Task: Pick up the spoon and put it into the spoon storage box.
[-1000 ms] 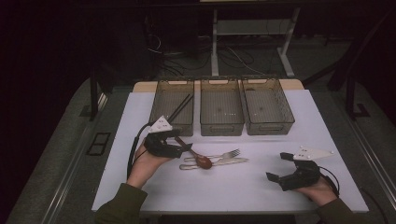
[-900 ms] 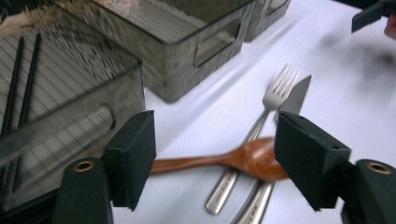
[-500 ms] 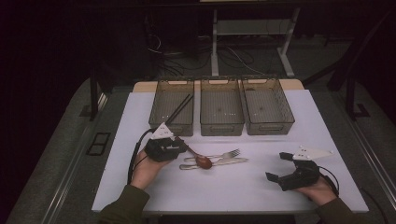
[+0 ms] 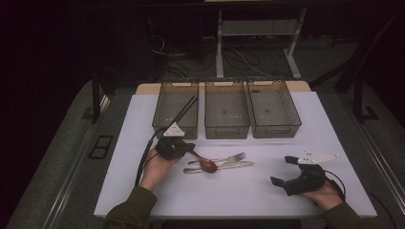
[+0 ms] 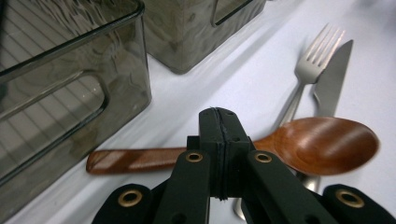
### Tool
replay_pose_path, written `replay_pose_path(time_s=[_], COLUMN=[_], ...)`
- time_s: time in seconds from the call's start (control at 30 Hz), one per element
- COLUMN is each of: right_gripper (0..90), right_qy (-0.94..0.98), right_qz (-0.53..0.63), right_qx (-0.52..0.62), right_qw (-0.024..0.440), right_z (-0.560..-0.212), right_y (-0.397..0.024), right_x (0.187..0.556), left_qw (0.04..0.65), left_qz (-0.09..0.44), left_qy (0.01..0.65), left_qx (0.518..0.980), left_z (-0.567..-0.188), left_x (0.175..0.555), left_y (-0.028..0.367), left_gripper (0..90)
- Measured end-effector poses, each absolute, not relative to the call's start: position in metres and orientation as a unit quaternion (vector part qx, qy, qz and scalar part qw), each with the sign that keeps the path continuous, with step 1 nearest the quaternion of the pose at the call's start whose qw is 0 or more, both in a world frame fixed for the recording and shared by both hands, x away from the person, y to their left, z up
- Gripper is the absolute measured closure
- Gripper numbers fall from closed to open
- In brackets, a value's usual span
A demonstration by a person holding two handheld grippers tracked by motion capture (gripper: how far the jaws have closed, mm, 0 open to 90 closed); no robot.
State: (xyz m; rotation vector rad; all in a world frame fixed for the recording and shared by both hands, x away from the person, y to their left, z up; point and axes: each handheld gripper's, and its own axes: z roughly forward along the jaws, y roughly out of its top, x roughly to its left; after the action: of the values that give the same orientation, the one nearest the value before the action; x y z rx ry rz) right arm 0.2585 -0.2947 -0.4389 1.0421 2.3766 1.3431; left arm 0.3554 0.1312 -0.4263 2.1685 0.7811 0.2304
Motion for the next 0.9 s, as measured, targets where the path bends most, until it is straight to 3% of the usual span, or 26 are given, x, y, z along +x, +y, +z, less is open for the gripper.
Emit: replay_pose_path(time_s=[0.33,0.9], right_gripper=[0.1,0.1], right_qy=[0.809,0.81], right_qz=[0.458,0.459], right_qx=[0.354,0.351], right_qw=[0.104,0.104], right_z=[-0.44,-0.44], right_y=[-0.295,-0.295], right_x=[0.261,0.262], left_qw=[0.374,0.324], left_qz=[0.09,0.104], left_qy=[0.304,0.294], left_qx=[0.872,0.893], left_z=[-0.437,-0.441], left_x=[0.377,0.376], left_y=[0.112,0.116], left_gripper=[89.0,89.1])
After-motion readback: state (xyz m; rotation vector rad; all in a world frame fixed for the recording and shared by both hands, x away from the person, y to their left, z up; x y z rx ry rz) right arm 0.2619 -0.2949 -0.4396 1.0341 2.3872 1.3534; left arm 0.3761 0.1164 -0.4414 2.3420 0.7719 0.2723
